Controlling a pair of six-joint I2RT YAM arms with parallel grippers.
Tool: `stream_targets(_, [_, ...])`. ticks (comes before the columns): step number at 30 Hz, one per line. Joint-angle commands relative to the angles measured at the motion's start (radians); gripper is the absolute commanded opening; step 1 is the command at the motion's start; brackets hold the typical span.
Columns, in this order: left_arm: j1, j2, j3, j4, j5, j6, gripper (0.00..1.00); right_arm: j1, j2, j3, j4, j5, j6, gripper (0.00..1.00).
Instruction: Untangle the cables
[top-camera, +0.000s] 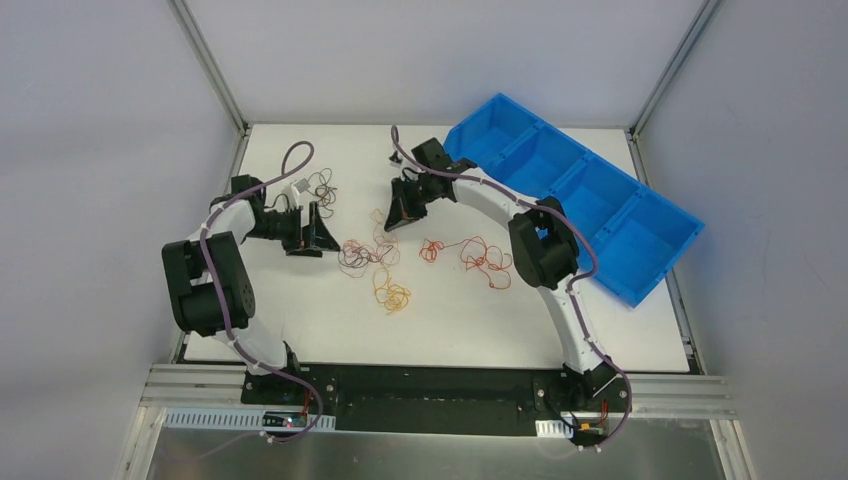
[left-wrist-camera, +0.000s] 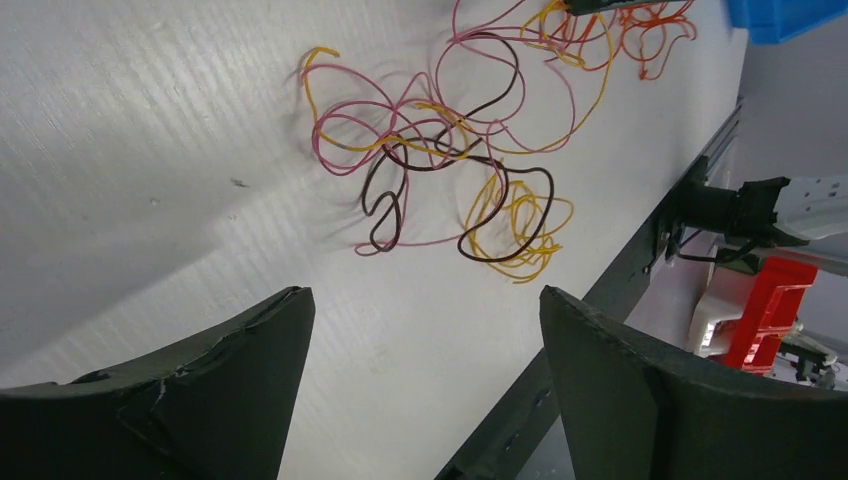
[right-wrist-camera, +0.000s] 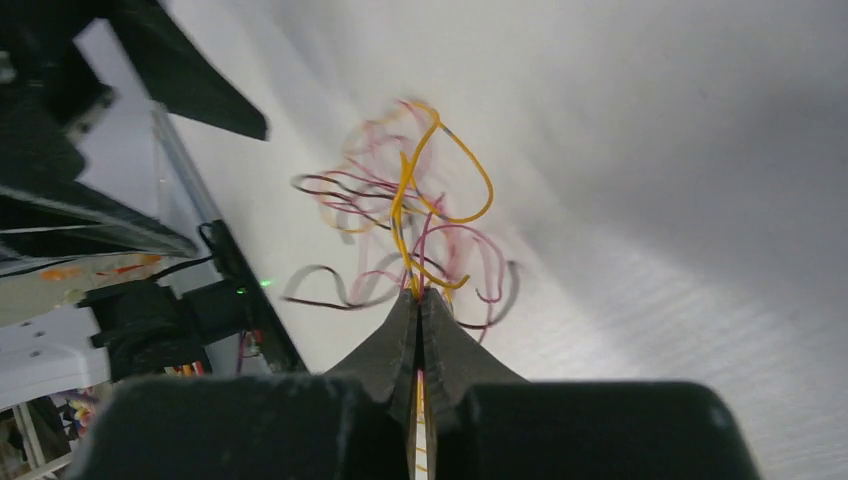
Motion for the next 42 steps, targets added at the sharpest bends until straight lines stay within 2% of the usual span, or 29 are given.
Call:
stream_targets(1, [-0.044,0.031,-0.016,0.072,-0.060,0.046,0.85,-0.007,-0.003,-0.012,-0.056,0.054,-0.086,0.00])
stream_targets(7, [-0.106,0.091,0.014,0.186,-0.098,-0.036,0.89,-0.009,-0.019,-0.017,-0.056,0.060,-0.085,0.00])
stream_targets(11, [-0.183,0.153,0.037,0.187,-0.172,-0.051,0.91,-0.016,-0.037,-0.030,-0.059,0.070,-0.094,0.00])
stream_targets(17, [-0.188,0.119,-0.031,0.164,-0.223,-0.043,0.92,-0.051,-0.059,-0.048,-0.060,0.091,-0.100,0.00])
stream_targets(18, [-0.188,0.110,-0.047,0.162,-0.218,-0.035,0.89,-0.055,-0.061,-0.051,-0.061,0.091,-0.103,0.00])
stream_targets(23, [-0.187,0.102,-0.077,0.143,-0.204,-0.052,0.54,-0.067,-0.065,-0.066,-0.070,0.094,-0.108,0.00])
stream_targets(27, [-0.163,0.066,-0.072,0.042,-0.234,0.011,0.08,-0.090,-0.077,-0.070,-0.091,0.122,-0.133,0.00])
stream_targets(28, [-0.141,0.053,-0.062,0.000,-0.241,0.040,0.00,-0.099,-0.083,-0.073,-0.098,0.134,-0.140,0.00])
stream_targets(32, [0.047,-0.015,0.007,-0.165,-0.259,0.161,0.00,-0.145,-0.107,-0.081,-0.131,0.183,-0.194,0.00])
stream_targets(35, [0.176,-0.037,0.106,-0.274,-0.330,0.269,0.00,-0.181,-0.125,-0.098,-0.151,0.217,-0.230,0.00])
stream_targets(42, [0.353,-0.037,0.346,-0.382,-0.443,0.380,0.00,-0.200,-0.175,-0.177,-0.197,0.321,-0.367,0.00])
